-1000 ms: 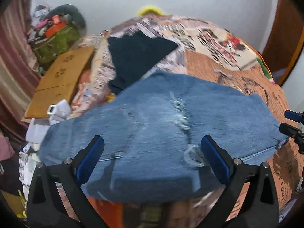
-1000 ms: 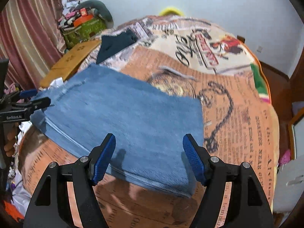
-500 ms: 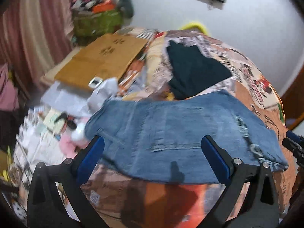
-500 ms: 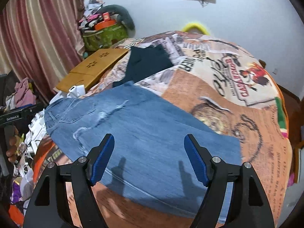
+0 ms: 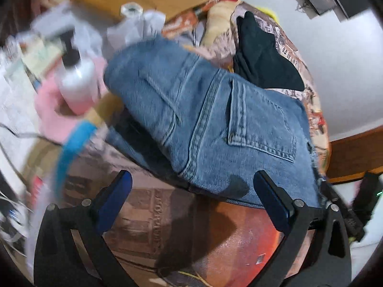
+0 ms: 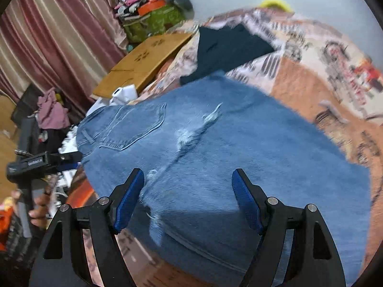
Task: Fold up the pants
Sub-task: 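Grasp the jeans waistband with the left gripper and lift it up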
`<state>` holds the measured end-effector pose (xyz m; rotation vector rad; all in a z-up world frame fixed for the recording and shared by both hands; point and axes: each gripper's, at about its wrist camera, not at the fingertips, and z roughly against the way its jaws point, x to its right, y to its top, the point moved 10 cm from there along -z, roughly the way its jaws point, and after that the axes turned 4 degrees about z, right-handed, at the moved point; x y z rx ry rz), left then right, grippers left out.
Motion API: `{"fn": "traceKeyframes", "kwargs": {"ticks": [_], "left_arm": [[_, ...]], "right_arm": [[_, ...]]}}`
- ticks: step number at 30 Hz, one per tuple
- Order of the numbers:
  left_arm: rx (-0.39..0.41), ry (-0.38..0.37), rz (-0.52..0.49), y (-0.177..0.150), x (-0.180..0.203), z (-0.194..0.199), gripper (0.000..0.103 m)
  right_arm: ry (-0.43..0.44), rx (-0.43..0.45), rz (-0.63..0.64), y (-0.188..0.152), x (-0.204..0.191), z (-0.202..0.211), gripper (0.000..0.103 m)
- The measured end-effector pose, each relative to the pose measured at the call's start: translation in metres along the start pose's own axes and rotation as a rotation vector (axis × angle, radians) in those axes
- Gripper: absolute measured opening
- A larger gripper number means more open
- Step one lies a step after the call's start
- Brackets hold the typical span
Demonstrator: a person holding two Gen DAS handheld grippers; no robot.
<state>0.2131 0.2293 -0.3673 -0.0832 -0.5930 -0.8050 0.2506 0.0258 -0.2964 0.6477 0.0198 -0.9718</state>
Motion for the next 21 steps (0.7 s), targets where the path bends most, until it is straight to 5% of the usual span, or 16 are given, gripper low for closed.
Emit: {"fn": "traceKeyframes", "kwargs": {"ticks": [8,15,18,21], "left_arm": [[-0.041,-0.136,0.112,0.01,-0.016,-0.025,0.099],[0.01,-0.084,0.104,0.042,-0.025,-0.031,0.05],[0.065,-0.004,0.049,0.054,-0.019,-0.018,0.03],[0.147,0.046,-0.039,0.067,0.002,0.004,0.023]], "right_arm": [[-0.009,-0.006,0.04,-0.003,-0.006,-0.003,0.077],[-0.007,-0.006,0.043,-0.002,-0.005,-0.004,0.078],[-0.004,-0.015,0.041,0.001,-0.005,-0.002,0.076],[0.0,0.0,0.01,0.004,0.002,0.011,0.075]]}}
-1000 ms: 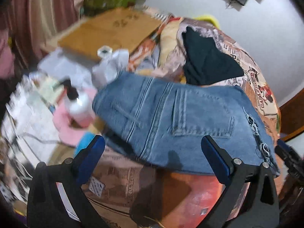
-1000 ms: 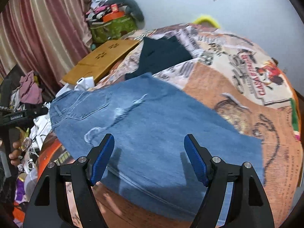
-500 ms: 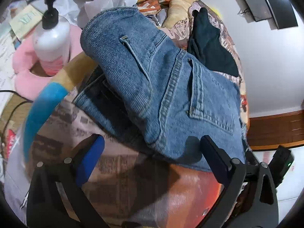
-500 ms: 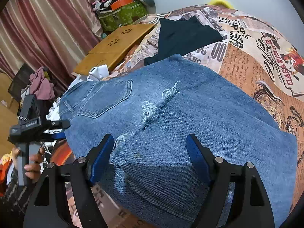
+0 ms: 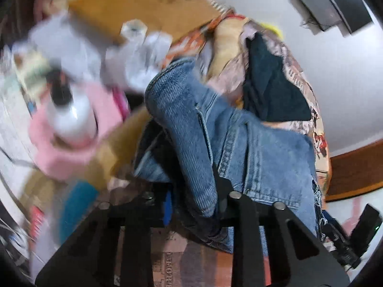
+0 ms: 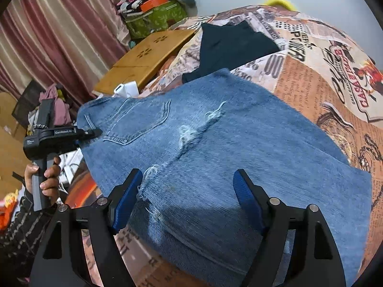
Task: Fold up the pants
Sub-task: 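Grasp the jeans waistband with the left gripper and lift it up, then fold the lifted waistband over the legs with the left gripper and release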
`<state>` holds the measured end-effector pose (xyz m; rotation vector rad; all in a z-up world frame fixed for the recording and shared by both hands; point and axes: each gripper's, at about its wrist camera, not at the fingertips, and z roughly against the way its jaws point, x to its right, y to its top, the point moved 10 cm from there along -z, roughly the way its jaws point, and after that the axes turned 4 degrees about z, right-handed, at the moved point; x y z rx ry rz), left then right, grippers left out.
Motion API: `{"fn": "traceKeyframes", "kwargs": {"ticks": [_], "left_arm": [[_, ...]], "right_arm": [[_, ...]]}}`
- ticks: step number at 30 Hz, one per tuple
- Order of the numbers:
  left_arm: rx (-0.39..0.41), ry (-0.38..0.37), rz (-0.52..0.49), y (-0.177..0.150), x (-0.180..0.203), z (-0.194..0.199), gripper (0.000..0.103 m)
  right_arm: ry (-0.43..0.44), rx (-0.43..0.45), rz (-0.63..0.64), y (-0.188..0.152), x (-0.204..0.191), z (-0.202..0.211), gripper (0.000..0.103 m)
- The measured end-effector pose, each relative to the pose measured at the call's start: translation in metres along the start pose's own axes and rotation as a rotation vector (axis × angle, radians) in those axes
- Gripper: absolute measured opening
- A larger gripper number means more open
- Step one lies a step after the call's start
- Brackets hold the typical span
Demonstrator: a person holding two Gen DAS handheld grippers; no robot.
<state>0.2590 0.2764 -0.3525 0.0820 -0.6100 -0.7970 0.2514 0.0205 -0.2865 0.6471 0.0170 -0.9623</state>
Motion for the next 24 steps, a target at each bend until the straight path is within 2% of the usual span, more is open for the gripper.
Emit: {"fn": "traceKeyframes", "kwargs": {"ticks": [3,6,9,12,17,21,24], "left_arm": [[0.109,0.04,-0.097,0.018,0.036,0.034,0.021],[0.215,0.043,-0.198,0.029,0.081,0.07,0.02],[0.313,0.013,-0.314,0.035,0.148,0.104,0.02],[0.37,-0.031,-0.41,0.026,0.212,0.127,0.02],[0.417,-0.096,-0.548,-0.004,0.31,0.144,0.02],[0.4,-0.136,-0.637,-0.036,0.374,0.134,0.02],[0.356,-0.151,-0.705,-0.066,0.412,0.11,0.02]], "right_arm": [[-0.013,0.045,-0.018,0.003,0.012,0.02,0.075],[-0.059,0.083,-0.04,0.002,0.033,0.043,0.075],[-0.106,0.1,-0.056,-0.003,0.055,0.062,0.075],[-0.139,0.099,-0.076,-0.016,0.079,0.077,0.075],[-0.191,0.084,-0.094,-0.05,0.116,0.095,0.075],[-0.217,0.082,-0.126,-0.077,0.142,0.114,0.075],[-0.231,0.093,-0.155,-0.095,0.158,0.131,0.075]]}}
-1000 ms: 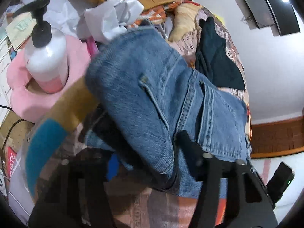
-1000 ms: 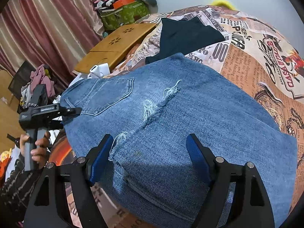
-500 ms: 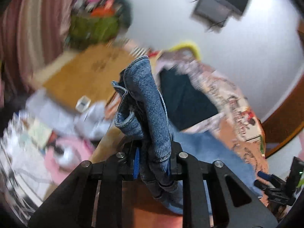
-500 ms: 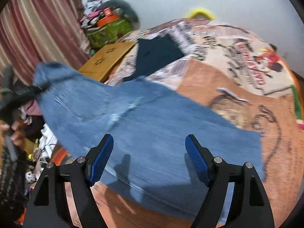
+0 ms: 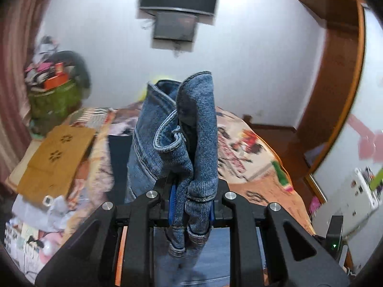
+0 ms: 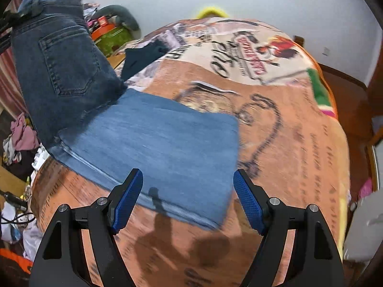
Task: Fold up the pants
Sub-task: 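Fold the lifted waistband over the legs with the left gripper and release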
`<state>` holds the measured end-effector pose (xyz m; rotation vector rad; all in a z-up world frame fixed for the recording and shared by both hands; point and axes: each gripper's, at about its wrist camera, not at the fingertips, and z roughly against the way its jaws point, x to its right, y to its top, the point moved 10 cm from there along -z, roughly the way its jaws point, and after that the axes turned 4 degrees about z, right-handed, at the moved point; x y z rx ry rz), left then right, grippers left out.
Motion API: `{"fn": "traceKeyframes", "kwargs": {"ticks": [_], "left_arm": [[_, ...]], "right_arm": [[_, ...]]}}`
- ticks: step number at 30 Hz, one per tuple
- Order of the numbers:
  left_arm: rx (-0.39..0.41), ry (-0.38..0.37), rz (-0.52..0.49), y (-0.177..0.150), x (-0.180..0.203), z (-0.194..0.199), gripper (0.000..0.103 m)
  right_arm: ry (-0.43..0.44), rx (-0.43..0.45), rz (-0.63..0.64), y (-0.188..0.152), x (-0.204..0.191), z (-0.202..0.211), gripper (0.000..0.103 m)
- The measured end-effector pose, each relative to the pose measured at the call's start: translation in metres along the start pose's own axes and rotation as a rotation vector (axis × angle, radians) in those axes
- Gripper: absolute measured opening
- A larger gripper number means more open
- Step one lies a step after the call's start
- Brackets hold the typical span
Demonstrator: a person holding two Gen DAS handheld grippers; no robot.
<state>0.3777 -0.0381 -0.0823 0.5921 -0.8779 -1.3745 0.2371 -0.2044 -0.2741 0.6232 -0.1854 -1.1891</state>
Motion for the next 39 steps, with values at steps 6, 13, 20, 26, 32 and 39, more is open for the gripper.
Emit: {"fn": "traceKeyframes", "kwargs": {"ticks": [6,13,20,26,32,39], "left_arm": [[-0.141,-0.065,-0.099,-0.046,0.071,-0.04,0.02],[-0.402,-0.089,-0.21,-0.114,0.107,-0.067,0.052],[-0.25,-0.075,-0.237,-0.09,0.102,-0.046,0.098],[-0.237,0.068,-0.251,-0.072,0.038,-0.071,0.1],[-0.368,0.221,-0.242,-0.099,-0.05,-0.137,0.1],[-0.528,0.167,-0.224,-0.165,-0.102,-0.185,0.101]], "right_arm": [[-0.006,0.028,-0.066,-0.014,0.027,0.018,0.075],[0.017,0.016,-0.066,-0.025,0.024,0.014,0.075],[0.037,0.004,-0.061,-0.027,0.015,0.002,0.075],[0.054,-0.025,-0.076,-0.03,0.014,-0.01,0.075],[0.079,-0.073,-0.063,-0.031,0.005,-0.026,0.075],[0.063,-0.103,-0.051,-0.018,0.005,-0.033,0.075]]}}
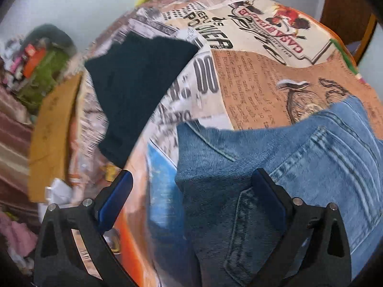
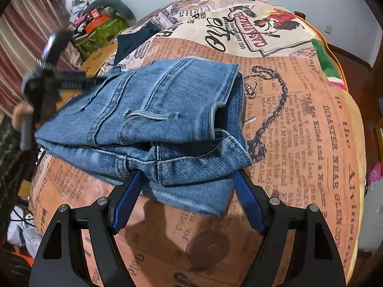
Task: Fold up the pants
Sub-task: 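Fold the lifted waistband over the legs with the left gripper and release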
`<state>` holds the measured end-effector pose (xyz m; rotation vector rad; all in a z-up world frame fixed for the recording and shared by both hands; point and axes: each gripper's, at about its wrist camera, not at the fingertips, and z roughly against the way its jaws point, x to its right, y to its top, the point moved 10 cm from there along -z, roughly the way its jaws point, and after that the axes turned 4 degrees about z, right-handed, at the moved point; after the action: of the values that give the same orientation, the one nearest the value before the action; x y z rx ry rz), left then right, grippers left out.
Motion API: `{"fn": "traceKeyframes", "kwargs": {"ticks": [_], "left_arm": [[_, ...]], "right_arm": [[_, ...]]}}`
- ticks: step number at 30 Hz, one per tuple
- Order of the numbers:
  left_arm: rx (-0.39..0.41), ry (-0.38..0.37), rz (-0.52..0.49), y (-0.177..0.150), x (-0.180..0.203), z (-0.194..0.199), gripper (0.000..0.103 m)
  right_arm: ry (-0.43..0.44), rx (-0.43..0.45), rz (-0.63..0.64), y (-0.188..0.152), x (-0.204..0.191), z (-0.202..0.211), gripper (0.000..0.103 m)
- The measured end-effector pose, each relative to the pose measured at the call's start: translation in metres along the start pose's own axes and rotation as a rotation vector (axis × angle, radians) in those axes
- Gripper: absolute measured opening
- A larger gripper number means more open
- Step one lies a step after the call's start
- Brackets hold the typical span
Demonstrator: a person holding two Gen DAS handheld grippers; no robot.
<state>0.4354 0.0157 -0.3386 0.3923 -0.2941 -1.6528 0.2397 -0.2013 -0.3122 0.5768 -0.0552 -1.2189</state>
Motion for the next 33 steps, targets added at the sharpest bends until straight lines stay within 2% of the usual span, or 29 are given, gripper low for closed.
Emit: {"fn": "traceKeyframes", "kwargs": {"ticks": [2,6,11,13,17,19,22,25,28,31,33], "left_arm": [[-0.003,-0.042,0.021,-0.008,-0.01,0.0,0.102],[0.017,0.021,-0.069,-0.046,-0.031,0.009,0.103],[0.0,-0.038,0.048,-0.081,-0.051,0.028,0.103],[-0.003,-0.041,0.056,-0.09,-0.051,0.036,0.103],[0.047,0.022,0.032,-0.081,-0.052,0.06,0.103],[0.075,0.038,0.047,-0.064,-0.055,0.068,0.103],[0.09,0.078,0.083,-0.03,-0.066,0.064,0.103],[0.068,0.076,0.123,0.001,-0.074,0.044,0.103],[0.045,0.115,0.132,0.019,-0.08,0.012,0.103],[-0.062,0.065,0.097,0.005,-0.069,-0.031,0.103],[-0.022,0.07,0.063,-0.002,-0.068,-0.03,0.103]], "right_arm": [[-0.019,-0.013,0.019,0.007,-0.002,-0.005,0.075],[-0.057,-0.005,0.036,0.028,-0.004,-0.011,0.075],[-0.1,0.013,0.043,0.045,-0.007,-0.017,0.075],[-0.115,0.01,0.036,0.041,-0.006,-0.017,0.073],[-0.117,0.006,0.046,0.026,-0.008,-0.009,0.073],[-0.073,0.006,0.042,0.018,-0.012,-0.004,0.074],[-0.063,0.001,0.032,0.008,-0.015,0.0,0.074],[-0.028,-0.004,0.014,0.002,-0.022,-0.003,0.074],[0.0,-0.009,0.013,0.006,-0.032,-0.01,0.074],[0.004,-0.027,0.051,0.016,-0.044,-0.02,0.074],[0.002,-0.026,0.078,0.023,-0.051,-0.023,0.074]]}}
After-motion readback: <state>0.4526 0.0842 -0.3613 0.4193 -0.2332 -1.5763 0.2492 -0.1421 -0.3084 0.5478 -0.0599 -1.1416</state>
